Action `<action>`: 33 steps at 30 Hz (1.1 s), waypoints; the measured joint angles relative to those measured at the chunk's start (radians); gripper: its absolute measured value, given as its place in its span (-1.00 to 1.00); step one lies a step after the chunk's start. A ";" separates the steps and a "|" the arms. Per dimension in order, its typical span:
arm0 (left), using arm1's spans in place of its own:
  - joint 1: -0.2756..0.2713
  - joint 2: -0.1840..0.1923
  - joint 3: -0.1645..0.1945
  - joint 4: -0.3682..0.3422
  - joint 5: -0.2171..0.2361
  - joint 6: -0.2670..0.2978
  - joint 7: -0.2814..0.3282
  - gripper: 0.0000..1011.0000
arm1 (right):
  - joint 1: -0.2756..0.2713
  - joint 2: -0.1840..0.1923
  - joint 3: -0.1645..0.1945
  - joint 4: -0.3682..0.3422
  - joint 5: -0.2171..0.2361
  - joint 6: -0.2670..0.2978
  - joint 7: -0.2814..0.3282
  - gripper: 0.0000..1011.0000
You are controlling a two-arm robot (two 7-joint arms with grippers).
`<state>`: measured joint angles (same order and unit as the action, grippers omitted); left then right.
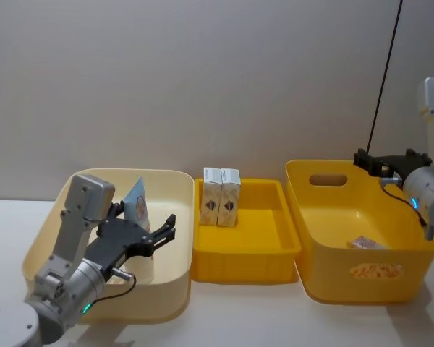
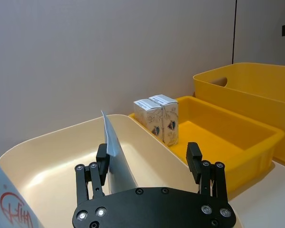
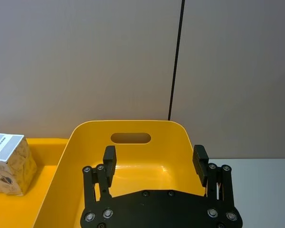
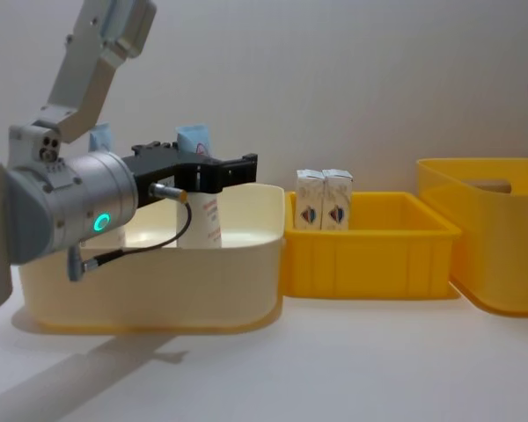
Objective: Bimanual collaborative sorting of washing and personal care products
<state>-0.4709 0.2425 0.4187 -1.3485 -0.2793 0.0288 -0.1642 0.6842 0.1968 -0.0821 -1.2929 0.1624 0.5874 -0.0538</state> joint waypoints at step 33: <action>-0.055 -0.030 0.011 0.086 0.035 -0.033 -0.018 -0.05 | 0.000 0.000 0.000 0.000 0.000 0.000 0.000 0.98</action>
<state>-0.5262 0.2126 0.4298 -1.2623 -0.2446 -0.0040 -0.1826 0.6841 0.1968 -0.0821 -1.2930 0.1624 0.5873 -0.0539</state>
